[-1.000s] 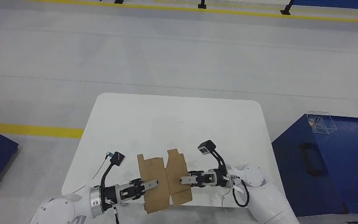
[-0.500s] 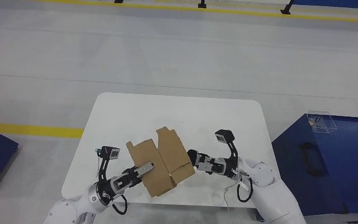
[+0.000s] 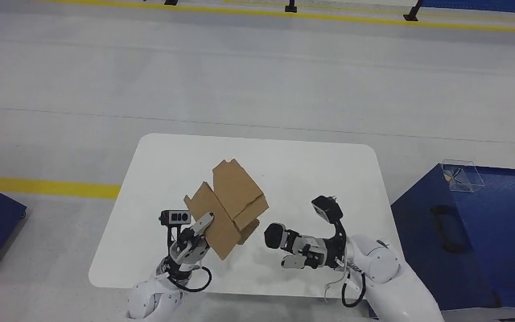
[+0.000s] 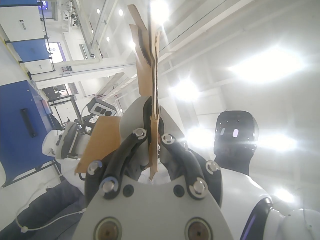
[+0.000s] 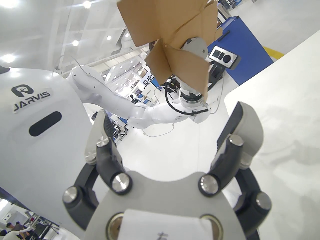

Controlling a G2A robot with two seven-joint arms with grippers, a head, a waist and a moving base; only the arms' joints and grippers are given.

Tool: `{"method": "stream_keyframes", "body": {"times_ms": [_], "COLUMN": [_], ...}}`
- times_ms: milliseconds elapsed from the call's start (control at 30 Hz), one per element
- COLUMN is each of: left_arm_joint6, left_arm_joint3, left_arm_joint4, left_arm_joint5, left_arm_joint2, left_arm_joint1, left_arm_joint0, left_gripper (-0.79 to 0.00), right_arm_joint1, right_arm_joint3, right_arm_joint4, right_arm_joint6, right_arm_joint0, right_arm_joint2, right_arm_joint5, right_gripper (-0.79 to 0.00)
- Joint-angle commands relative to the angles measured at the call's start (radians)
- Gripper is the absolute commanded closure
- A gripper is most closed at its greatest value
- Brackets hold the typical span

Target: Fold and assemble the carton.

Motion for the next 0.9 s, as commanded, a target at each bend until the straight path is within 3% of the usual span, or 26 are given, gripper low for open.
{"method": "stream_keyframes", "body": {"times_ms": [0,267,300,333,400,500,600,733,800,867], "left_arm_joint6": [-0.004,-0.06,-0.064,-0.066,-0.073,-0.079,-0.084,-0.082,-0.082,-0.08], "left_arm_joint3": [0.013,0.015,0.018,0.02,0.023,0.03,0.032,0.038,0.04,0.041], "left_arm_joint4": [0.014,-0.041,-0.039,-0.037,-0.032,-0.033,-0.035,-0.033,-0.032,-0.032], "left_arm_joint5": [-0.025,0.0,-0.003,-0.006,-0.007,-0.012,-0.013,-0.013,-0.016,-0.016], "left_arm_joint2": [0.015,0.049,0.05,0.053,0.061,0.065,0.067,0.069,0.068,0.068], "left_arm_joint1": [-0.005,-0.016,-0.017,-0.018,-0.021,-0.024,-0.027,-0.031,-0.033,-0.035], "left_arm_joint0": [-0.005,-0.003,-0.002,-0.001,0.0,-0.001,-0.001,-0.003,-0.003,-0.003], "left_gripper": [0.0,0.0,0.0,0.0,0.0,0.0,0.0,0.0,0.0,0.0], "right_arm_joint1": [0.001,-0.005,-0.006,-0.007,-0.009,-0.011,-0.012,-0.014,-0.015,-0.015], "right_arm_joint3": [0.009,0.076,0.076,0.076,0.079,0.085,0.09,0.094,0.094,0.095], "right_arm_joint4": [-0.021,-0.023,-0.023,-0.024,-0.029,-0.041,-0.061,-0.063,-0.066,-0.066], "right_arm_joint6": [-0.023,-0.073,-0.075,-0.078,-0.083,-0.098,-0.115,-0.12,-0.118,-0.118], "right_arm_joint0": [0.006,0.037,0.039,0.042,0.047,0.055,0.061,0.067,0.072,0.075], "right_arm_joint2": [-0.019,-0.061,-0.07,-0.077,-0.087,-0.095,-0.099,-0.114,-0.122,-0.127], "right_arm_joint5": [-0.023,-0.073,-0.075,-0.078,-0.083,-0.09,-0.089,-0.086,-0.087,-0.091], "right_gripper": [-0.785,-0.767,-0.628,-0.573,-0.557,-0.391,-0.339,-0.151,0.0,0.0]}}
